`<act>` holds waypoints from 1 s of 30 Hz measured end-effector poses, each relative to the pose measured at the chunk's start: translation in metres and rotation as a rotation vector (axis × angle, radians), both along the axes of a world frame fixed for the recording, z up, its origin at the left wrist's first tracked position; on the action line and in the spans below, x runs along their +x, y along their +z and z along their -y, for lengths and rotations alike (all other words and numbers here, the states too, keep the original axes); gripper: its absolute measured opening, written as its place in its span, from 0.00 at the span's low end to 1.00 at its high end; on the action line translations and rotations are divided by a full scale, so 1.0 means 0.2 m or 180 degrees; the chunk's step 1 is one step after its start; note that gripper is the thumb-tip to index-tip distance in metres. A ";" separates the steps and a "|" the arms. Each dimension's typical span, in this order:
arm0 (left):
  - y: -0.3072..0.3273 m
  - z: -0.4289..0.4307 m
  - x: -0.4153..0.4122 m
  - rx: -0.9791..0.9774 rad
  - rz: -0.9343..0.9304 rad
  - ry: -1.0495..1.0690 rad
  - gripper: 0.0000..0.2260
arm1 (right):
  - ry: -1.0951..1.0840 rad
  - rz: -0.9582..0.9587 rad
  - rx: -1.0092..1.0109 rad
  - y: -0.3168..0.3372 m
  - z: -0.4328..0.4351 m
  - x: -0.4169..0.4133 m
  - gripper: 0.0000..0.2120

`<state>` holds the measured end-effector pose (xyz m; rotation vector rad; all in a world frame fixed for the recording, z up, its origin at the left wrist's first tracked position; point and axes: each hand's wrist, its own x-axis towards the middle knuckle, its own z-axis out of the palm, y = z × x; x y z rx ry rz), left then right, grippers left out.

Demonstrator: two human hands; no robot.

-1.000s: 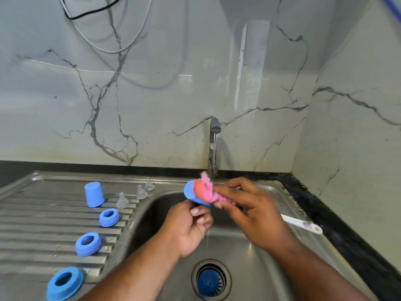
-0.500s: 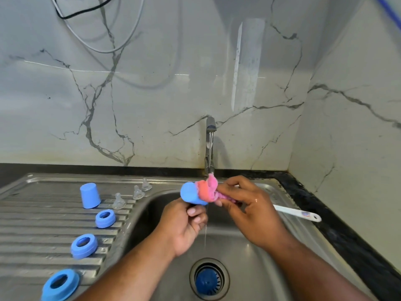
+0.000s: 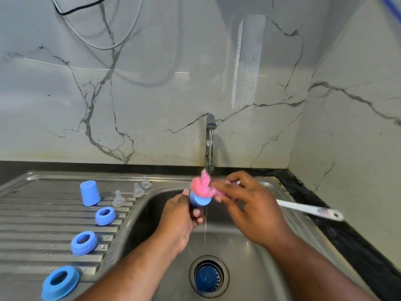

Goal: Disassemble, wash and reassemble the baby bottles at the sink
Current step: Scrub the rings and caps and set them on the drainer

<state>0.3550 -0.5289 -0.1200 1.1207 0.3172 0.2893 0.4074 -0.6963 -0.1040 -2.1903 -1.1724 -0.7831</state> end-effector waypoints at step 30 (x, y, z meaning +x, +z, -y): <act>-0.08 -0.20 0.03 0.1978 0.0692 -0.0763 0.25 | -0.0355 -0.0447 -0.0743 -0.01 0.09 0.11 0.21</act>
